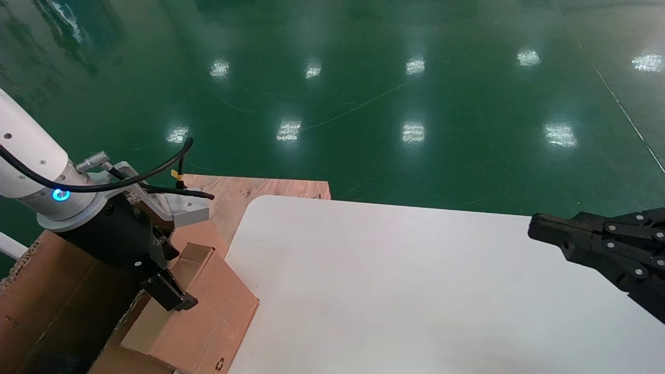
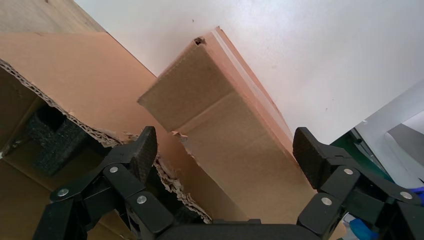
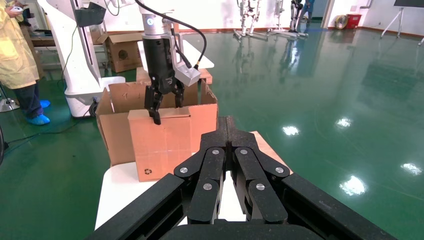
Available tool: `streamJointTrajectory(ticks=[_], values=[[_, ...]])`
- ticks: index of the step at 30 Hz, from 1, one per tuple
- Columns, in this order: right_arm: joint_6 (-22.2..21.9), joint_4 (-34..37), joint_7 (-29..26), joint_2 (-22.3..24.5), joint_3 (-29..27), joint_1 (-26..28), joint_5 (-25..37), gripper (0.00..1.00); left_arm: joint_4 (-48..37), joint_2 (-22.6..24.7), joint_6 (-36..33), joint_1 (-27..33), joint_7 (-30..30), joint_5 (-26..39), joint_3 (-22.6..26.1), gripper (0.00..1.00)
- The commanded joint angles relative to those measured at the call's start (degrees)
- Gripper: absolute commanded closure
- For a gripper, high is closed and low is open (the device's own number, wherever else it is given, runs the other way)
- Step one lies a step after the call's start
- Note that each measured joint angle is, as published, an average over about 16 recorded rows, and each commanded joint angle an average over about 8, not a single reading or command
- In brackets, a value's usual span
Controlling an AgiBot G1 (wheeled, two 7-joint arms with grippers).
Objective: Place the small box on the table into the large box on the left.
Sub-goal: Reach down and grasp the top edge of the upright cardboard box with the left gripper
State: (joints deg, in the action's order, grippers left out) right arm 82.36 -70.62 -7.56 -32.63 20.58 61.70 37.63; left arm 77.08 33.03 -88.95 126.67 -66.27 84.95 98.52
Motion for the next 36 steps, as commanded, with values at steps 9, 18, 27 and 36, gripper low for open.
streamJointTrajectory(ticks=[9, 18, 27, 36], values=[[0.0, 0.0, 0.0, 0.0, 0.0, 0.0, 0.0, 1.00, 0.1, 0.7, 1.3, 0.3, -1.0, -0.2, 2.5, 0.00], [0.0, 0.0, 0.0, 0.0, 0.0, 0.0, 0.0, 1.00, 0.1, 1.1, 2.0, 0.0, -1.5, -0.3, 3.6, 0.00], [0.0, 0.0, 0.0, 0.0, 0.0, 0.0, 0.0, 0.15, -0.1, 0.8, 2.3, -0.1, -1.2, -2.2, 3.9, 0.07], [0.0, 0.0, 0.0, 0.0, 0.0, 0.0, 0.0, 0.00, -0.1, 0.7, 2.3, -0.2, -1.2, -2.3, 3.8, 1.00]])
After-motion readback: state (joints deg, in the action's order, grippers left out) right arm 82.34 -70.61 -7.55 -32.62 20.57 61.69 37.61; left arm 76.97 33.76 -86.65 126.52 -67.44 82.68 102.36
